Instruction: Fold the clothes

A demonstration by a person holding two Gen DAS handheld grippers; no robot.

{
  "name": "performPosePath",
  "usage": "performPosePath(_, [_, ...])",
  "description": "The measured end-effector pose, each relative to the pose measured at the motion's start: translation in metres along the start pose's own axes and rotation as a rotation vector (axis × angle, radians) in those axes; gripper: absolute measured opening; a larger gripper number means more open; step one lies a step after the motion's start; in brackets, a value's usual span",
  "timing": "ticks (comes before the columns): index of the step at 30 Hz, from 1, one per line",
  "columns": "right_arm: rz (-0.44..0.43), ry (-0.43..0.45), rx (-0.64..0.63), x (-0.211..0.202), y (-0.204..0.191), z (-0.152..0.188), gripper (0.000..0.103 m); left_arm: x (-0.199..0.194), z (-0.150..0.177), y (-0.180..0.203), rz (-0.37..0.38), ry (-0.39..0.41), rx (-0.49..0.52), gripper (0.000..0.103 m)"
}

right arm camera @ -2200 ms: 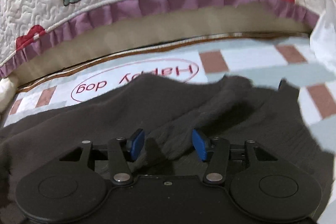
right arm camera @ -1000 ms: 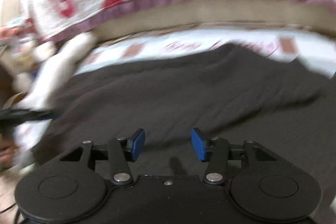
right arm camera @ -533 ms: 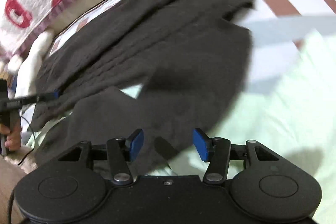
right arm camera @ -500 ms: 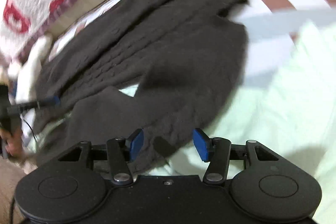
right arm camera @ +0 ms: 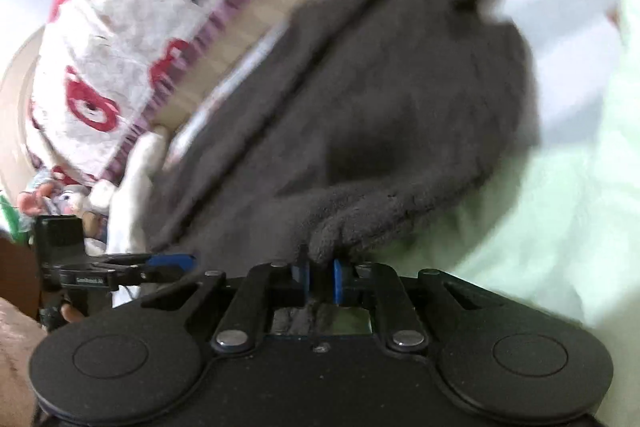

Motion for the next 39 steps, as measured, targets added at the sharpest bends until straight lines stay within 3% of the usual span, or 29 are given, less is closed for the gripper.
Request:
performPosePath(4, [-0.066,0.088,-0.040,0.001,-0.021,-0.022,0.013,-0.018,-0.011,0.010,0.000,0.142,0.036,0.048])
performPosePath(6, [-0.116,0.109,-0.094,0.010,-0.035,-0.040,0.013,-0.023,-0.014,0.010,0.025,0.187,0.006,0.048])
performPosePath(11, [-0.228,0.138,-0.169,0.039,-0.067,-0.083,0.012,-0.026,-0.014,0.009,0.021,0.203,-0.004,0.050])
performPosePath(15, [-0.231,0.108,-0.247,0.075,-0.083,-0.099,0.012,-0.023,-0.016,0.018,-0.043,0.245,0.048,0.050])
performPosePath(17, [-0.191,0.076,-0.261,0.097,-0.083,-0.106,0.012,-0.021,-0.024,0.025,-0.070,0.305,0.100,0.052])
performPosePath(20, [-0.079,0.043,-0.239,0.124,-0.078,-0.112,0.013,-0.004,-0.037,0.028,-0.049,0.300,0.091,0.060])
performPosePath(24, [0.004,0.053,-0.137,0.143,-0.053,-0.112,0.013,0.040,-0.038,0.024,-0.073,0.166,0.027,0.064])
performPosePath(26, [0.032,0.048,-0.086,0.147,-0.048,-0.112,0.013,0.058,-0.031,0.021,-0.142,0.105,0.034,0.064])
performPosePath(28, [0.050,0.057,-0.046,0.139,-0.051,-0.110,0.018,0.065,-0.024,0.022,-0.157,0.073,0.065,0.064])
performPosePath(30, [0.030,0.092,-0.100,0.123,-0.063,-0.109,0.024,0.072,-0.017,0.022,-0.173,0.042,0.096,0.066])
performPosePath(31, [0.037,0.104,-0.157,0.114,-0.069,-0.109,0.030,0.075,-0.013,0.023,-0.180,0.026,0.111,0.065])
performPosePath(33, [0.085,0.105,-0.302,0.100,-0.077,-0.108,0.031,0.081,-0.007,0.022,-0.202,0.001,0.139,0.065])
performPosePath(36, [0.184,0.072,-0.504,0.083,-0.077,-0.095,0.035,0.086,-0.003,0.016,-0.266,0.001,0.158,0.054])
performPosePath(39, [0.231,0.046,-0.581,0.071,-0.068,-0.076,0.041,0.075,-0.019,0.010,-0.324,0.060,0.185,0.028])
Point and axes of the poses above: each gripper's, at about its wrist camera, not at the fingertips, and x roughly the way its jaws point, y to its right, z to its underside, the point moved 1 cm from there along x, roughly the way its jaws point, and after that the axes turned 14 degrees about y, right-handed, at the moved point
